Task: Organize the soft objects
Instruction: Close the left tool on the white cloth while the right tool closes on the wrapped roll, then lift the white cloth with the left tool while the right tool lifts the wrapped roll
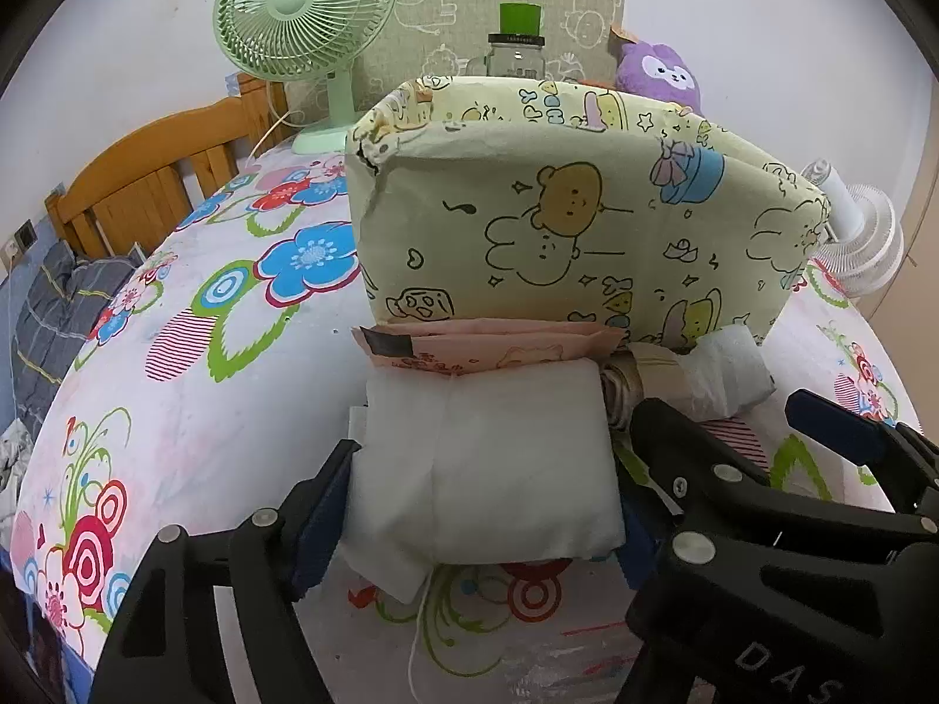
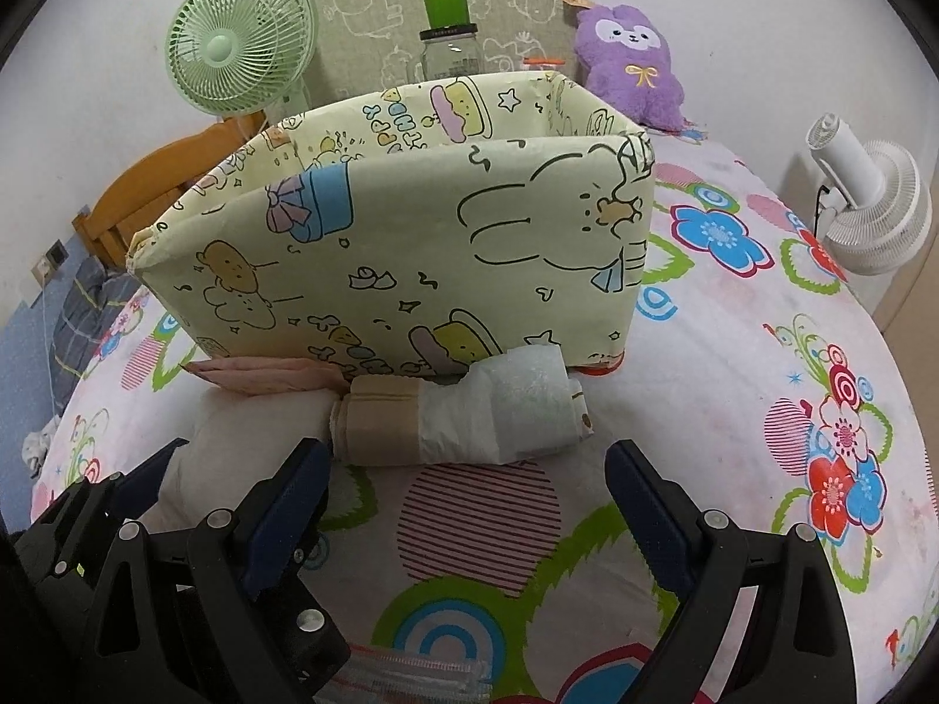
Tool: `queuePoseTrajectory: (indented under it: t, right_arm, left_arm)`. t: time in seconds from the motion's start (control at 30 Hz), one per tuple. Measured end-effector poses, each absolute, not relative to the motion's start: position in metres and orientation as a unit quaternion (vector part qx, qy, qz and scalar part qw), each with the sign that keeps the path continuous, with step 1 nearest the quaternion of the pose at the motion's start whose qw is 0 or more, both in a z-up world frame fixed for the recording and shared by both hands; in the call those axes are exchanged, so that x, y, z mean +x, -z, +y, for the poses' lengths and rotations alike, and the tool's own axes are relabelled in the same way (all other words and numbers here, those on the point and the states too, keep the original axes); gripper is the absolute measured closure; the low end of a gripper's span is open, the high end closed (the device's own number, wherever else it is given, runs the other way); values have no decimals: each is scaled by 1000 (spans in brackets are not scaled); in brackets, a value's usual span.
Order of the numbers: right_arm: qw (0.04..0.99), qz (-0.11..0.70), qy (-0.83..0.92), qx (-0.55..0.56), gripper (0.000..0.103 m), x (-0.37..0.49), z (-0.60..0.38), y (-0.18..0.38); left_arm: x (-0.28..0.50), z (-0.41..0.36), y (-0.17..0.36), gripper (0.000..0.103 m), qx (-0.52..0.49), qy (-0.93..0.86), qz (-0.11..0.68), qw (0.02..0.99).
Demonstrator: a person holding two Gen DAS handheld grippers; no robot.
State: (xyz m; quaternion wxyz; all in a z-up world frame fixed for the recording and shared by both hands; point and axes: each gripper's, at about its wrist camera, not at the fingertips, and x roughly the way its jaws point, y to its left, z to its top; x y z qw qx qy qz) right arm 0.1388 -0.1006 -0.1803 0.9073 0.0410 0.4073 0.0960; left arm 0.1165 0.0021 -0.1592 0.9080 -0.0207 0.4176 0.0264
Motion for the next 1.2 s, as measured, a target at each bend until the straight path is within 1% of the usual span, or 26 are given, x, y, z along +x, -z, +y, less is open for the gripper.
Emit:
queuePoseTrajectory:
  t: [0.67,0.87,0.9,1.03,1.2]
  right_arm:
    - [899,427,-92,38,7,161,-93,187]
    - [901,427,-79,6,7,164,-82,189]
    - [901,426,-81,8,7,164,-81,189]
    - [903,423,-79,3,14,162,-82,189]
    - [904,419,-85,9,18,155,-84,188]
  left_arm:
    - [118,2,161,26,-2,-42,418,907]
    - [118,1,161,26,-1,-41,418,908]
    - [118,1,162,26,-1,-40,418,908]
    - [119,1,162,26,-3,-40,417,908]
    - [117,2,160,26,-6,-33,414,910]
